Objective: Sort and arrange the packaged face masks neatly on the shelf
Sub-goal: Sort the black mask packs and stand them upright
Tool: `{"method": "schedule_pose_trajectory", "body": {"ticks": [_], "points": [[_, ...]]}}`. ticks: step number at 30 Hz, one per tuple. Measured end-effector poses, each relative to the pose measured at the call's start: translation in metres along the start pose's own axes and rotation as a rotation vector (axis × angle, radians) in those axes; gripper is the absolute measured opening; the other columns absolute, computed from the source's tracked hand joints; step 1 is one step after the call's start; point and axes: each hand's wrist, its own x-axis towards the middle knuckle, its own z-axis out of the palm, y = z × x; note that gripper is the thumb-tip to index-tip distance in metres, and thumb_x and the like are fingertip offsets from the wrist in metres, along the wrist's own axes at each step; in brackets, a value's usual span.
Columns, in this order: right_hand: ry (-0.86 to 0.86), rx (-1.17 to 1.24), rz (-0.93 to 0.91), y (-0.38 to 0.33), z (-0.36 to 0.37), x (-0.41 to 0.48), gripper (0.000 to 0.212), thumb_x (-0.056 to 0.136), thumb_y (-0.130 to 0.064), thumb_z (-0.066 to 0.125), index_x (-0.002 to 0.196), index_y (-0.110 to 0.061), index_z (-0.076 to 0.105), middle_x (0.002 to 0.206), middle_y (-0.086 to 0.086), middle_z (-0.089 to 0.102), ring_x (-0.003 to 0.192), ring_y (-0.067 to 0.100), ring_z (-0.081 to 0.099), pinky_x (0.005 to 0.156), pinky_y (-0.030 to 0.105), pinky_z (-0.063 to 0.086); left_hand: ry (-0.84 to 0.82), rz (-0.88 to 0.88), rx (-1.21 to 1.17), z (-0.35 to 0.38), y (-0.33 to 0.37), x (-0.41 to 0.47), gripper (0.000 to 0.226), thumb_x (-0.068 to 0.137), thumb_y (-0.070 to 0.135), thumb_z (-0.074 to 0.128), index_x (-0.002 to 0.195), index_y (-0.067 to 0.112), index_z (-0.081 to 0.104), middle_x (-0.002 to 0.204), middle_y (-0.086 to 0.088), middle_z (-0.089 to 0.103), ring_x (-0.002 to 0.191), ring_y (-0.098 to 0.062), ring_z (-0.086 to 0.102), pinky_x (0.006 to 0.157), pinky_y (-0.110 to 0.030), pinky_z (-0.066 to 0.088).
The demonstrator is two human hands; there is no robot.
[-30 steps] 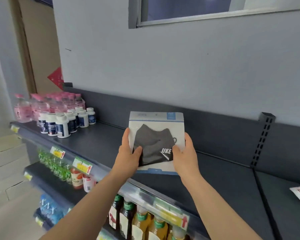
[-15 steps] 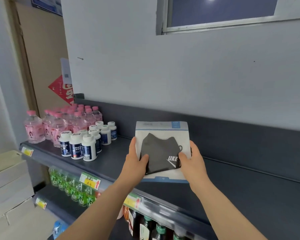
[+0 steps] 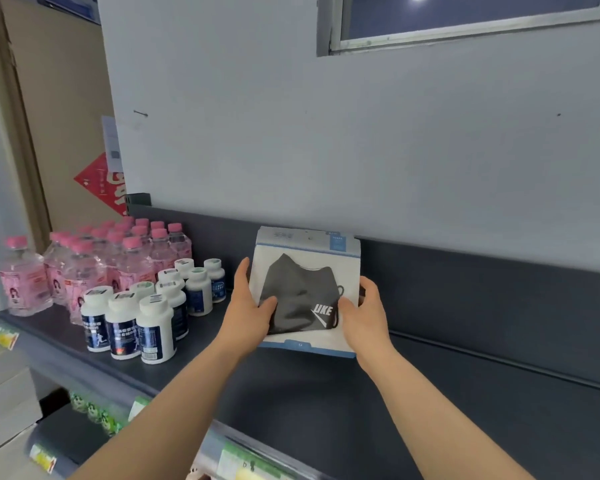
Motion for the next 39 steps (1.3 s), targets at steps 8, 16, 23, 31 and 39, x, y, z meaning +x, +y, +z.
{"method": "schedule_pose_trajectory", "body": {"ticks": [8, 16, 23, 31, 39], "points": [[0.050, -0.045, 0.032, 0.013, 0.028, 0.030, 0.040, 0.094, -0.005, 0.047, 0.120, -0.034, 0.039, 0.095, -0.014, 0.060, 0.079, 0.008, 0.062, 0.057, 0.022, 0.051, -0.103, 0.049, -0.012, -0.001, -0.029, 0.045, 0.048, 0.091, 0.008, 0.055, 0.129, 0.035, 0.041, 0.129, 0.001, 0.055, 0.120, -0.021, 0.052, 0.104, -0.044, 0.043], [0.194, -0.141, 0.060, 0.019, 0.040, 0.037, 0.040, 0.092, -0.004, 0.045, 0.120, -0.031, 0.037, 0.092, -0.011, 0.059, 0.076, 0.011, 0.061, 0.061, 0.031, 0.053, -0.257, 0.056, -0.075, 0.004, -0.051, 0.073, 0.063, 0.090, 0.005, 0.054, 0.131, 0.045, 0.028, 0.137, 0.000, 0.046, 0.121, -0.019, 0.048, 0.098, -0.034, 0.041], [0.307, -0.191, 0.039, 0.021, 0.040, 0.029, 0.041, 0.093, -0.004, 0.045, 0.125, -0.028, 0.038, 0.093, -0.013, 0.059, 0.077, 0.008, 0.060, 0.057, 0.025, 0.050, -0.335, 0.063, -0.164, 0.012, -0.056, 0.078, 0.061, 0.092, 0.005, 0.055, 0.140, 0.035, 0.031, 0.137, 0.001, 0.046, 0.124, -0.018, 0.048, 0.107, -0.042, 0.042], [0.358, -0.216, 0.035, 0.022, 0.024, 0.019, 0.041, 0.092, -0.007, 0.046, 0.124, -0.031, 0.036, 0.098, -0.015, 0.059, 0.082, 0.008, 0.062, 0.058, 0.023, 0.049, -0.396, 0.070, -0.204, 0.027, -0.050, 0.074, 0.060, 0.091, 0.004, 0.055, 0.138, 0.034, 0.033, 0.135, 0.000, 0.048, 0.123, -0.019, 0.049, 0.108, -0.043, 0.042], [0.333, -0.224, 0.072, 0.020, 0.012, 0.022, 0.038, 0.092, -0.003, 0.044, 0.119, -0.028, 0.034, 0.103, -0.015, 0.056, 0.087, 0.002, 0.057, 0.062, 0.018, 0.044, -0.439, 0.064, -0.226, 0.033, -0.040, 0.072, 0.066, 0.092, 0.005, 0.056, 0.145, 0.031, 0.027, 0.137, 0.003, 0.048, 0.125, -0.017, 0.049, 0.110, -0.042, 0.040]]}}
